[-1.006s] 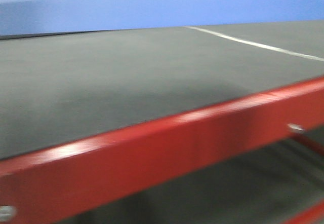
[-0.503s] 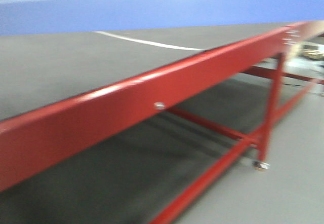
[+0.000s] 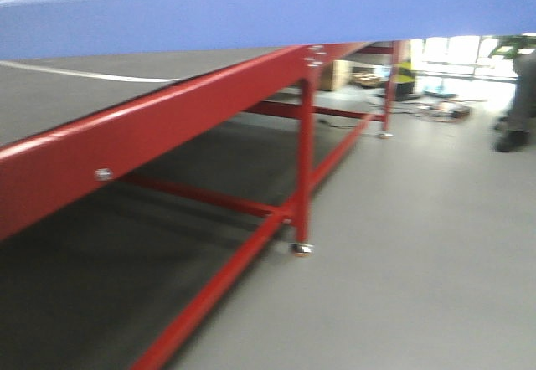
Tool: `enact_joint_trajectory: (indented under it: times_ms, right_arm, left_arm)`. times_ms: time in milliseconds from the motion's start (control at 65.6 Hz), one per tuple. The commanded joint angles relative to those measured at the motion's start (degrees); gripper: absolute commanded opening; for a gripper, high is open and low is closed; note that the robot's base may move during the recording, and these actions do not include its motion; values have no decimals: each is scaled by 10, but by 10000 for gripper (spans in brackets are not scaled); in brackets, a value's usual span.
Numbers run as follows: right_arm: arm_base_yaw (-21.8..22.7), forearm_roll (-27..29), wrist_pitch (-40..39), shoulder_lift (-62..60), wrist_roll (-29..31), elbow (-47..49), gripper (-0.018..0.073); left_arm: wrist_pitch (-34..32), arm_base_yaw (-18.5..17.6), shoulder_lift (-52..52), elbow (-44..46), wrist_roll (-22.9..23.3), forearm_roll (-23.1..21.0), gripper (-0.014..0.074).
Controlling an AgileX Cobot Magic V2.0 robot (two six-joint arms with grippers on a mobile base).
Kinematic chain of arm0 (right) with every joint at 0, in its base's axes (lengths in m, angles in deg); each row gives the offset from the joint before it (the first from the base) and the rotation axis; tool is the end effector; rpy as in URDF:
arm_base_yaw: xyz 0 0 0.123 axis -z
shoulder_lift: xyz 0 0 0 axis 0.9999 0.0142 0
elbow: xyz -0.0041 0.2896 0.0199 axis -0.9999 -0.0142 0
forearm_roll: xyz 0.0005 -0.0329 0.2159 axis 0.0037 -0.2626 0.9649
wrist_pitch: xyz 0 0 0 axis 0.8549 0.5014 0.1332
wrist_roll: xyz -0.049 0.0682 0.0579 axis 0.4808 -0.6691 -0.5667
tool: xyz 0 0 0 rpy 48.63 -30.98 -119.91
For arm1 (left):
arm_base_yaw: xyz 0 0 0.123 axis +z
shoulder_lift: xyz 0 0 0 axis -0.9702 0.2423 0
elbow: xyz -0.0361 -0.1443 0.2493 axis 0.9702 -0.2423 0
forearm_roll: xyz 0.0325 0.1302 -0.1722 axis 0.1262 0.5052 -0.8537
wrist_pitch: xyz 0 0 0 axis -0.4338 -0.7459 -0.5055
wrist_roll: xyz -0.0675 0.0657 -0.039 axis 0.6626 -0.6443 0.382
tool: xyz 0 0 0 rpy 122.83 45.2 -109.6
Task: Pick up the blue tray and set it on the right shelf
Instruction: 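Drive the base away from the table toward the shelving rack, holding the tray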
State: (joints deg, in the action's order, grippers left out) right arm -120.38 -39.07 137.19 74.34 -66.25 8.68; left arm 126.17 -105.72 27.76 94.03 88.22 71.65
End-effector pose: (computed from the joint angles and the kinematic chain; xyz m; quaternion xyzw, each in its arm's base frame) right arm 0.1805 0.0927 0.3791 -0.0664 0.9604 0.0548 0.2651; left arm 0.2065 -0.1265 0.3758 0.1190 0.9646 -0.1246 0.1997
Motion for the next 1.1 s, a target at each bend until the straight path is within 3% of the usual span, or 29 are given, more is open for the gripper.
enact_joint_trajectory:
  times_ms: [0,1082]
  right_arm:
    - [-2,-12,-37,-17,18,15,56]
    - [-2,-12,-36,-17,18,15,56]
  left_arm:
    - [60,-8,-18,15,-19,-14,-38]
    - [60,-8,-18,15,-19,-17,-38]
